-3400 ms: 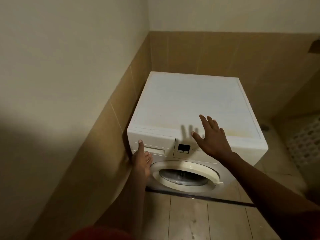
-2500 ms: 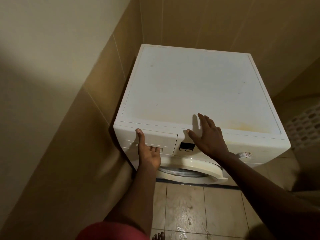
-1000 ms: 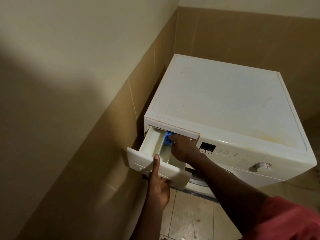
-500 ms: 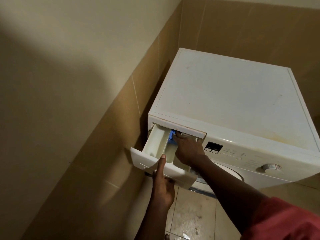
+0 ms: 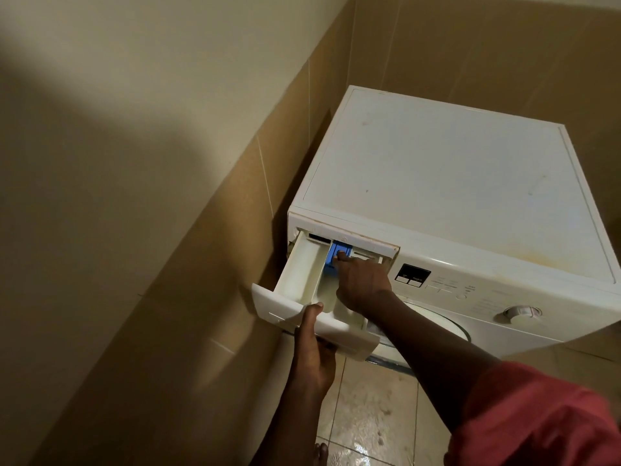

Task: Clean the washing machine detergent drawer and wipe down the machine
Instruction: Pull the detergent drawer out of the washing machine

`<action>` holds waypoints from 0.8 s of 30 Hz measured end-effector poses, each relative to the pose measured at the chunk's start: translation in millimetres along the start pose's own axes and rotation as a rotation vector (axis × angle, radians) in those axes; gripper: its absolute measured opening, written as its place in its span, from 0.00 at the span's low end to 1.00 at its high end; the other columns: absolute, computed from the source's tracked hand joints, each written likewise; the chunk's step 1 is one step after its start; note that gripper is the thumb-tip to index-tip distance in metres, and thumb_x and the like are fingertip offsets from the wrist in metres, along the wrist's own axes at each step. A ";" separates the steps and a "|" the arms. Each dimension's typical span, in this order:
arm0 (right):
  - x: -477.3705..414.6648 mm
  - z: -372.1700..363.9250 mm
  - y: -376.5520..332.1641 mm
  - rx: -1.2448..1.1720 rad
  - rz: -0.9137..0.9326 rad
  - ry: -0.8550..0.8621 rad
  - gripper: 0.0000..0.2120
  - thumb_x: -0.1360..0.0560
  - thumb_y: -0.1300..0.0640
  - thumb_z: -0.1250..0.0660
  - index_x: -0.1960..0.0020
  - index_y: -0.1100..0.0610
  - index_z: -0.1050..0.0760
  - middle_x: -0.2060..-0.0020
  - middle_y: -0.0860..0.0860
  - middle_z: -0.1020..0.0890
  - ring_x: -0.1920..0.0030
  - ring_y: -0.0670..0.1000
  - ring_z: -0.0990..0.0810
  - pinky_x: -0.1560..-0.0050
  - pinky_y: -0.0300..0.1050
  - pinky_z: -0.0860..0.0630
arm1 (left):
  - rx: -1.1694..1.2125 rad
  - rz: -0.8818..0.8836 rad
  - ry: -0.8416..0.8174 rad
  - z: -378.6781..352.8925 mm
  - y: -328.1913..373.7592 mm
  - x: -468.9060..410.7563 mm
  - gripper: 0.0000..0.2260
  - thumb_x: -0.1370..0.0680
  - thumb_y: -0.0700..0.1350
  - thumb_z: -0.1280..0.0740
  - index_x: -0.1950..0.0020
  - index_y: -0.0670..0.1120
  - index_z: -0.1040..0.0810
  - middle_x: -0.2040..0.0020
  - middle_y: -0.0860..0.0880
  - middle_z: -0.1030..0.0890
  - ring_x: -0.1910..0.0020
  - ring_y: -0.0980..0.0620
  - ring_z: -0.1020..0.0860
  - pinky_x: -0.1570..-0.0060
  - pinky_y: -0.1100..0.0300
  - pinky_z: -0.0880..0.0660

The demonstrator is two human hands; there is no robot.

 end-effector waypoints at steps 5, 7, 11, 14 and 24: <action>13.4 -2.1 -9.7 -0.026 0.023 -0.013 0.24 0.22 0.57 0.39 0.27 0.55 0.35 0.37 0.53 0.23 0.57 0.51 0.22 0.61 0.43 0.30 | 0.030 0.028 -0.003 17.7 -1.4 14.9 0.44 0.42 0.49 0.20 0.28 0.47 0.33 0.36 0.35 0.25 0.36 0.36 0.25 0.40 0.43 0.23; 21.7 -3.1 -14.5 -0.025 0.039 -0.033 0.24 0.22 0.57 0.39 0.26 0.56 0.36 0.33 0.53 0.27 0.57 0.51 0.23 0.60 0.44 0.30 | 0.020 0.031 -0.027 23.6 -1.1 21.6 0.48 0.46 0.51 0.18 0.28 0.46 0.32 0.35 0.34 0.25 0.36 0.36 0.25 0.40 0.44 0.23; 50.1 -7.3 -25.1 -0.078 0.080 -0.073 0.28 0.22 0.57 0.38 0.24 0.54 0.41 0.24 0.51 0.37 0.43 0.56 0.21 0.50 0.48 0.25 | 0.025 0.006 -0.030 43.6 -5.4 46.8 0.36 0.35 0.46 0.25 0.28 0.45 0.32 0.42 0.37 0.24 0.42 0.38 0.25 0.40 0.42 0.25; 68.3 -5.9 -33.4 -0.165 0.073 -0.049 0.27 0.23 0.58 0.38 0.25 0.54 0.39 0.24 0.52 0.38 0.43 0.57 0.21 0.46 0.50 0.24 | 0.053 0.022 -0.063 52.4 -3.5 68.2 0.31 0.32 0.47 0.30 0.30 0.43 0.32 0.45 0.37 0.24 0.45 0.38 0.23 0.41 0.41 0.25; 157.2 31.1 50.1 -0.644 -0.198 0.507 0.14 0.25 0.59 0.36 0.40 0.55 0.24 0.46 0.51 0.22 0.50 0.54 0.21 0.56 0.42 0.29 | -0.125 0.062 -0.224 51.9 -9.4 143.4 0.39 0.41 0.44 0.23 0.30 0.44 0.28 0.35 0.37 0.22 0.36 0.37 0.24 0.49 0.43 0.20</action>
Point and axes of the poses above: each hand's wrist, its own x-axis away from the middle knuckle, its own z-axis out of the back of the hand, y = z × x, the point moved 3 cm from there along -x, towards the middle knuckle
